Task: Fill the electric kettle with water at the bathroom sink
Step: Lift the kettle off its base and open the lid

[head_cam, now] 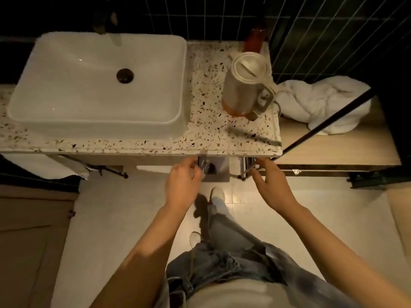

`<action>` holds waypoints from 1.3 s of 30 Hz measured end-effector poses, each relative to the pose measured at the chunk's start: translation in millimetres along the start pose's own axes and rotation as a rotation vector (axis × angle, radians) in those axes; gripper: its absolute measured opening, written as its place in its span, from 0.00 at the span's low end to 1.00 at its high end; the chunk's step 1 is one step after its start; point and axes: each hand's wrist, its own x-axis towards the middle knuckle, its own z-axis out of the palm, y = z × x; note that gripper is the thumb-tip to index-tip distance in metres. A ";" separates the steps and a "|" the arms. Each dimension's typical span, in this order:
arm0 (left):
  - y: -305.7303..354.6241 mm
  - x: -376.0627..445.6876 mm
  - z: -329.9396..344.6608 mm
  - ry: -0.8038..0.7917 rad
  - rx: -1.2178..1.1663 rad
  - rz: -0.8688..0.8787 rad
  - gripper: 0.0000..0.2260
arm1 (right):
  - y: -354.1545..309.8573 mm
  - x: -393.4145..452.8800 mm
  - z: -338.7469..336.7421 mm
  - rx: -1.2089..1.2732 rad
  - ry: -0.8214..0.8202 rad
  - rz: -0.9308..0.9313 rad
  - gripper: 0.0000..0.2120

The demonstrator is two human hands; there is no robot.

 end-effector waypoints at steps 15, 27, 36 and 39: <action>100.0 183.2 36.7 -0.062 -0.264 -0.038 0.11 | -10.2 187.0 -74.9 0.258 0.193 0.199 0.25; 136.2 299.7 52.4 -0.227 -0.454 -0.302 0.28 | -13.1 233.1 -78.9 0.243 -0.042 0.192 0.35; 106.7 331.7 64.7 -0.518 -0.716 -0.415 0.49 | 0.2 247.1 -90.1 0.139 -0.096 0.142 0.16; 113.9 326.6 59.0 -0.512 -0.839 -0.450 0.28 | 2.5 249.6 -87.3 0.242 -0.091 0.160 0.16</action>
